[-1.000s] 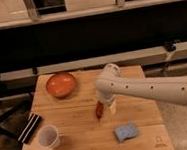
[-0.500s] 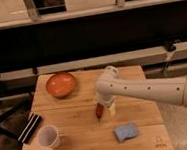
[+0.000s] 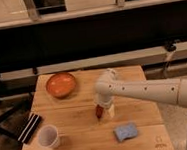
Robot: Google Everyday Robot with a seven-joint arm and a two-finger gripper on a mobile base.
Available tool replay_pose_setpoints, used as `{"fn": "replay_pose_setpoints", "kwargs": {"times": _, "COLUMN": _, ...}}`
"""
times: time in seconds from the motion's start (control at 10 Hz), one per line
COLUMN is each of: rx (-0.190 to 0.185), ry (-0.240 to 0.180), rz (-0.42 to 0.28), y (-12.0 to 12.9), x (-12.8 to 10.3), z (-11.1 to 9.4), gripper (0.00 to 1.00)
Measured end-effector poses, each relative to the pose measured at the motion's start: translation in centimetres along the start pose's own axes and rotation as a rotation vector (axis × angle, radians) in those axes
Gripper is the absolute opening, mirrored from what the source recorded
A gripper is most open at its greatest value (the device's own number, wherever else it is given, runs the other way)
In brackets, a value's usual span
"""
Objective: Place the pepper in the ceramic bowl
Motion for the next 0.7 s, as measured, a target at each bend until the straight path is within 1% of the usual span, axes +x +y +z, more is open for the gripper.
{"fn": "replay_pose_setpoints", "kwargs": {"times": 0.3, "rx": -0.019, "ry": -0.016, "rz": -0.008, "y": -0.2, "x": -0.3, "z": 1.2, "gripper": 0.8}}
{"fn": "replay_pose_setpoints", "kwargs": {"times": 0.5, "rx": -0.024, "ry": -0.019, "rz": -0.01, "y": -0.4, "x": -0.4, "z": 1.4, "gripper": 0.8}}
{"fn": "replay_pose_setpoints", "kwargs": {"times": 0.7, "rx": -0.031, "ry": -0.03, "rz": -0.016, "y": -0.6, "x": -0.6, "z": 2.0, "gripper": 0.8}}
